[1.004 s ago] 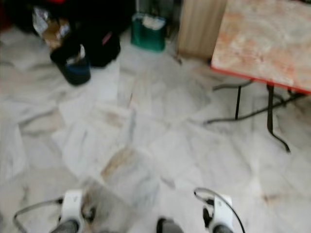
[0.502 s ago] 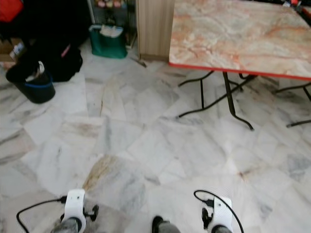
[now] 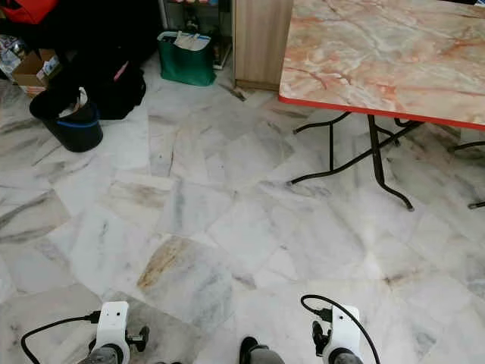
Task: Setting the table
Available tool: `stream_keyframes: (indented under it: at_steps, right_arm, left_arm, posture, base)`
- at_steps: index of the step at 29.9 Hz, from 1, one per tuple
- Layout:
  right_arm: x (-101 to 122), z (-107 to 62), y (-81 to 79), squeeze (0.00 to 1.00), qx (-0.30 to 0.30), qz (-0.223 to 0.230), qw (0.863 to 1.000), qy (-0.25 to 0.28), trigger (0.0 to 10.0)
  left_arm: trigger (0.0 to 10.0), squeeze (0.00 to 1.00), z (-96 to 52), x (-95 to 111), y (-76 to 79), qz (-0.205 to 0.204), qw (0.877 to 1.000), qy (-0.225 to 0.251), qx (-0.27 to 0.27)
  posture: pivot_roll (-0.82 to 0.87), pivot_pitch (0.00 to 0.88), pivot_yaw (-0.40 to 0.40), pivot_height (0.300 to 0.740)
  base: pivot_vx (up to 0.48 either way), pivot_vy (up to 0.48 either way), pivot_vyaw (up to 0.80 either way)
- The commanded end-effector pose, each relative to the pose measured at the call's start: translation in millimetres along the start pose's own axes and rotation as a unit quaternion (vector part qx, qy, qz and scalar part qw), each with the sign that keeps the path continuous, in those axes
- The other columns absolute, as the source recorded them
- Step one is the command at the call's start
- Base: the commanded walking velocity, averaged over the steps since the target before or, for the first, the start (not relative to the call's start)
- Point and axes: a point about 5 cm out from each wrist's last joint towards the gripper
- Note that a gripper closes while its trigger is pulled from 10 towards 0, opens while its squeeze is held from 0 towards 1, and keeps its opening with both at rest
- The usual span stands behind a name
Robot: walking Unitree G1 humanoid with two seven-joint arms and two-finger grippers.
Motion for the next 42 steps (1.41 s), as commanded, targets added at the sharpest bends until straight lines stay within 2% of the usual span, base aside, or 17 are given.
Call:
stream_keyframes:
  at_steps: [1, 15, 27, 34, 36, 42]
  right_arm:
    - [-7, -2.8, 5.5, 0.0, -0.005, -0.005, 1.0, -0.013, 10.0]
    - [-9, -3.6, 8.0, 0.0, -0.007, -0.007, 1.0, -0.016, 10.0]
    - [-7, -3.3, 9.1, 0.0, -0.011, -0.003, 1.0, -0.01, 10.0]
    - [-6, -3.5, 8.1, 0.0, -0.007, -0.004, 1.0, -0.002, 10.0]
    - [-5, -3.7, 6.4, 0.0, 0.004, 0.002, 1.0, 0.005, 10.0]
    - [-7, -4.0, 5.4, 0.0, 0.007, 0.002, 1.0, 0.004, 10.0]
  left_arm:
    - [10.0, 0.0, -3.5, -13, 2.5, 0.007, 1.0, -0.021, -0.002]
    - [10.0, 0.0, -3.0, -10, 8.2, -0.009, 1.0, -0.016, -0.006]
    - [10.0, 0.0, -2.1, -7, 9.4, -0.014, 1.0, -0.01, -0.007]
    - [10.0, 0.0, -1.9, -4, 5.7, -0.025, 1.0, 0.003, 0.004]
    - [10.0, 0.0, 0.4, 5, -3.4, -0.035, 0.999, 0.02, 0.025]
    - [10.0, 0.0, 2.1, 12, -10.4, -0.04, 0.998, 0.028, 0.041]
  posture:
    - [-0.03, 0.197, -0.045, 0.74]
    - [-0.01, 0.162, -0.062, 0.74]
    - [-0.01, 0.181, -0.062, 0.74]
    - [-0.01, 0.189, -0.061, 0.74]
    - [-0.01, 0.194, -0.055, 0.74]
    - [0.0, 0.194, -0.051, 0.74]
  base:
    - [0.0, -0.296, 0.0]
    - [0.0, -0.291, 0.0]
    - [0.0, -0.279, 0.0]
    - [0.0, -0.246, 0.0]
    - [0.0, -0.247, 0.0]
    - [0.0, -0.122, 0.0]
Point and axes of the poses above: a point about 5 cm out from each wrist's last joint towards the gripper, its own z axis pointing out of the wrist towards the gripper, its own x axis along the axis of the wrist's last joint, y = z × x, and after that the axes turned 7 degrees about z, right-handed
